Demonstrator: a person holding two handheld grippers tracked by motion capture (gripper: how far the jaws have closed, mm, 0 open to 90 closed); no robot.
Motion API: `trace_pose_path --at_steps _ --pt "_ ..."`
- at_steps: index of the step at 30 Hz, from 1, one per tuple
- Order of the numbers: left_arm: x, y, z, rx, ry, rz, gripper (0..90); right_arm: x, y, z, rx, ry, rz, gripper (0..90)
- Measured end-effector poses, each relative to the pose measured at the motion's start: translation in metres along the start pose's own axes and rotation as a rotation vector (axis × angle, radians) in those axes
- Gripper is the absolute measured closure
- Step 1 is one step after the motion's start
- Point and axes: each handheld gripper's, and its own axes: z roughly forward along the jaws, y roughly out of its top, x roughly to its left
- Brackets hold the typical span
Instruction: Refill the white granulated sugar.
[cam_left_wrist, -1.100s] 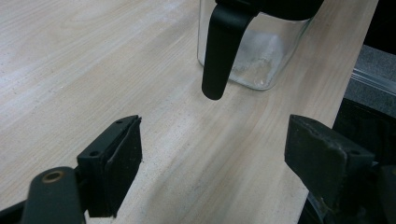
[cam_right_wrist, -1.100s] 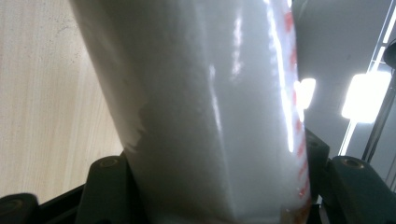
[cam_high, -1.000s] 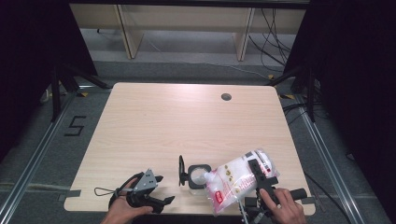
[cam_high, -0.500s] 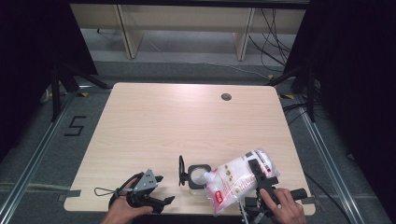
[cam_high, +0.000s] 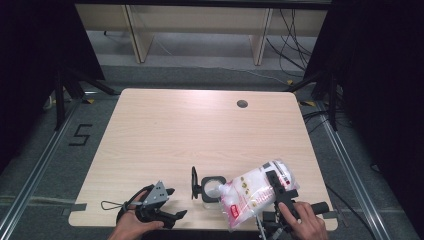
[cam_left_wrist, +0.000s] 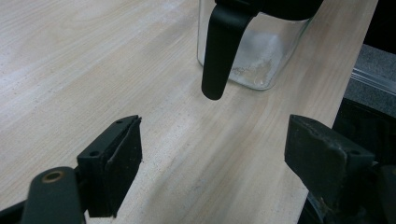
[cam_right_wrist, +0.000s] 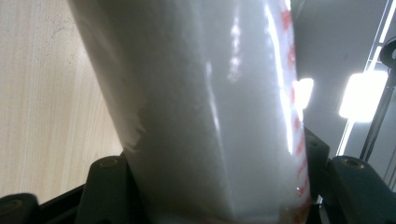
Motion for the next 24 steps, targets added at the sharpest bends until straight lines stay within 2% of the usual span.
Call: trace_pose_path --at_steps 2,4,5,9,10,12,13,14,16,18,19,24 --pt "0.0001 0.0 0.0 -0.001 0.0 0.0 18.6 -0.0001 -0.0004 0.0006 -0.01 -0.01 -0.003 41.6" --pt "0.0001 -0.0001 0.0001 0.0 0.0 0.0 18.6 -0.0003 0.0 -0.0008 0.008 0.004 0.002 41.6" --pt "0.0 -0.0001 0.0001 0.0 -0.001 0.0 18.6 0.0005 -0.0011 0.0016 -0.021 -0.025 -0.003 41.6" --pt "-0.0001 0.0 0.0003 0.003 -0.004 -0.001 18.6 0.0001 -0.0011 0.0014 -0.017 -0.018 -0.005 41.5" --pt "0.0009 0.0004 0.0001 0.005 -0.004 0.018 18.6 0.0001 -0.0012 0.0014 -0.017 -0.017 -0.004 41.5" --pt "0.0016 0.0006 0.0002 0.005 -0.006 0.03 18.6 0.0002 -0.0012 0.0014 -0.017 -0.017 0.0 41.6" --pt "0.0015 0.0005 0.0001 0.008 -0.003 0.028 18.6 0.0004 -0.0013 0.0014 -0.018 -0.017 0.002 41.6" --pt "0.001 0.0003 0.0003 0.009 -0.004 0.018 18.6 0.0025 -0.0017 0.0011 -0.011 -0.013 0.032 41.6" --pt "0.0009 0.0003 0.0002 0.008 -0.002 0.017 18.6 0.0031 -0.0018 0.001 -0.008 -0.012 0.039 41.6" --pt "0.0009 0.0003 0.0005 0.002 -0.006 0.016 18.6 0.0028 -0.0021 0.0008 -0.003 -0.005 0.039 41.5" --pt "0.0016 0.0006 0.0005 0.001 -0.006 0.028 18.6 0.0021 -0.002 0.0006 -0.001 -0.003 0.032 41.6" --pt "0.0014 0.0005 0.0005 0.002 -0.006 0.024 18.6 0.0015 -0.0023 0.0011 -0.013 -0.017 0.028 41.6"
